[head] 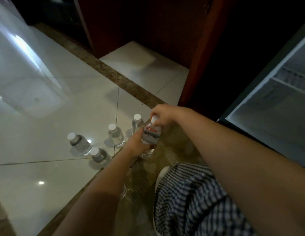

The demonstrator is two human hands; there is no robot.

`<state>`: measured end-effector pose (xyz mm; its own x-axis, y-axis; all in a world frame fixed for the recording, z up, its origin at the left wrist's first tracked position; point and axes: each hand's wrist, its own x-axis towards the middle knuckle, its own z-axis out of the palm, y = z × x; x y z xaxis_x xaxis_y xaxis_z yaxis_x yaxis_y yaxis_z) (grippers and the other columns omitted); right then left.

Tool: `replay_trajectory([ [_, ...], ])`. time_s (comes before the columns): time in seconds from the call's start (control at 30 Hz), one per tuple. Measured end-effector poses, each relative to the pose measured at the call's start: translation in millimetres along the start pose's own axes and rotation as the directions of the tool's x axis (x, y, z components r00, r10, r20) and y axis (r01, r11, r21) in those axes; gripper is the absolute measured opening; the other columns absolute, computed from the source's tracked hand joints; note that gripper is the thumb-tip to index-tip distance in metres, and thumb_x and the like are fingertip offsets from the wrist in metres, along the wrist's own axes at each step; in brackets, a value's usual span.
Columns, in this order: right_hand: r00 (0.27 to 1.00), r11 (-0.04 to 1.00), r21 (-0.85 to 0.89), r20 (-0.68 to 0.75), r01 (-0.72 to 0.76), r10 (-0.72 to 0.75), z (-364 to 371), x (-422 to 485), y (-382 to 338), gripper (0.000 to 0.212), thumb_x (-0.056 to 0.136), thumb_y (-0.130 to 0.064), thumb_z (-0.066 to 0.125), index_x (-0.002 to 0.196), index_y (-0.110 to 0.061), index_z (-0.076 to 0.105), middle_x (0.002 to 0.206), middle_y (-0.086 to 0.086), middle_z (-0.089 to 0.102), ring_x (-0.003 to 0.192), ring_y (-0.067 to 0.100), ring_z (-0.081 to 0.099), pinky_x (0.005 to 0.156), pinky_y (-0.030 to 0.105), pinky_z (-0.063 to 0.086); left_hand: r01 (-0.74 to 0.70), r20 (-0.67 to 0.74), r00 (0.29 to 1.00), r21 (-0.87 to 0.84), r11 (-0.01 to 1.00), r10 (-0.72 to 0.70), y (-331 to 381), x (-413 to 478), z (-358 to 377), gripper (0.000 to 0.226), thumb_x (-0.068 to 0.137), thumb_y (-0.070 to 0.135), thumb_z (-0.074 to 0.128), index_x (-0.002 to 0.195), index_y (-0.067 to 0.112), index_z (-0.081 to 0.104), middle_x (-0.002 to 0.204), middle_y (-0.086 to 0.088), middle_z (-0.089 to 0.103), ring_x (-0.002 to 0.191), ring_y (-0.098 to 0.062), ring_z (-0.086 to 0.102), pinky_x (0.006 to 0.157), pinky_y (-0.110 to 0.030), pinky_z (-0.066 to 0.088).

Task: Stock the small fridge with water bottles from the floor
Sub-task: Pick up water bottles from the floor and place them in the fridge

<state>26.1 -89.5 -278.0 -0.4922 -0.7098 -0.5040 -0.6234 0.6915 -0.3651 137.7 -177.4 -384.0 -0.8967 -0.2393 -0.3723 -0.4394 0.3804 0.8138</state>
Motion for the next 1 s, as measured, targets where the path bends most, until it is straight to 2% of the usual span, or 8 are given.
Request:
replay_trajectory([
  [0.13,0.997,0.999,0.015,-0.058,0.047,-0.047,-37,-35,2,0.031,0.091,-0.022,0.057,0.12,-0.01,0.057,0.114,0.008,0.059,0.091,0.019,0.058,0.072,0.029,0.047,-0.066,-0.088,0.994,0.038,0.997,0.069,31,-7,-6,0.065,0.073,0.032,0.076,0.129,0.024,0.045,0.116,0.007,0.058,0.104,-0.01,0.055,0.089,-0.023,0.046],
  [0.27,0.991,0.998,0.047,-0.131,0.043,-0.037,-71,-75,11,0.034,0.09,-0.026,0.059,0.121,-0.012,0.056,0.096,-0.001,0.057,0.083,0.017,0.061,0.072,0.028,0.051,-0.201,-0.136,0.968,0.095,0.975,0.213,79,-15,-7,0.06,0.073,0.029,0.077,0.126,0.021,0.05,0.108,0.011,0.055,0.099,-0.006,0.052,0.083,-0.019,0.043],
  [0.33,0.981,0.997,0.052,-0.191,0.051,-0.041,-86,-94,15,0.038,0.089,-0.028,0.06,0.123,-0.013,0.055,0.09,-0.005,0.056,0.085,0.017,0.063,0.08,0.032,0.053,-0.24,-0.137,0.959,0.066,0.969,0.247,99,-17,-7,0.06,0.071,0.03,0.078,0.124,0.022,0.051,0.111,0.009,0.059,0.099,-0.008,0.056,0.087,-0.024,0.047],
  [0.5,0.895,0.973,0.201,-0.445,0.118,-0.016,-123,-152,36,0.027,0.084,-0.029,0.068,0.104,-0.013,0.061,0.078,-0.005,0.061,0.068,0.01,0.063,0.063,0.024,0.053,-0.388,-0.153,0.915,-0.079,0.918,0.374,162,-20,2,0.052,0.066,0.027,0.083,0.111,0.016,0.061,0.098,0.006,0.07,0.086,-0.004,0.067,0.077,-0.023,0.055],
  [0.6,0.819,0.947,0.271,-0.574,0.172,0.016,-131,-181,55,0.029,0.084,-0.03,0.067,0.105,-0.01,0.062,0.081,-0.003,0.059,0.068,0.006,0.057,0.063,0.02,0.049,-0.461,-0.129,0.886,-0.135,0.877,0.446,201,-22,11,0.044,0.069,0.022,0.081,0.107,0.019,0.059,0.095,0.01,0.068,0.086,0.001,0.064,0.072,-0.013,0.052],
  [0.77,0.759,0.916,0.358,-0.643,0.18,0.102,-133,-223,100,0.031,0.087,-0.031,0.063,0.114,-0.016,0.059,0.103,0.006,0.061,0.09,0.017,0.059,0.078,0.032,0.05,-0.568,-0.06,0.821,-0.174,0.804,0.567,257,-21,37,0.037,0.07,0.022,0.08,0.103,0.024,0.062,0.097,0.01,0.07,0.088,0.003,0.067,0.077,-0.018,0.053],
  [0.9,0.699,0.878,0.423,-0.698,0.227,0.156,-129,-249,131,0.019,0.087,-0.025,0.064,0.104,-0.02,0.059,0.089,-0.005,0.062,0.079,0.006,0.059,0.073,0.023,0.049,-0.606,0.028,0.791,-0.102,0.789,0.611,290,-15,66,0.047,0.066,0.029,0.082,0.109,0.02,0.064,0.102,0.006,0.072,0.094,-0.004,0.067,0.082,-0.023,0.054],
  [1.0,0.645,0.851,0.459,-0.736,0.254,0.205,-127,-260,154,0.008,0.087,-0.023,0.064,0.091,-0.028,0.059,0.088,-0.002,0.063,0.083,0.011,0.061,0.077,0.032,0.052,-0.599,0.101,0.79,-0.078,0.797,0.604,310,-10,87,0.041,0.067,0.024,0.083,0.103,0.023,0.063,0.098,0.006,0.072,0.09,-0.001,0.067,0.076,-0.014,0.052],
])
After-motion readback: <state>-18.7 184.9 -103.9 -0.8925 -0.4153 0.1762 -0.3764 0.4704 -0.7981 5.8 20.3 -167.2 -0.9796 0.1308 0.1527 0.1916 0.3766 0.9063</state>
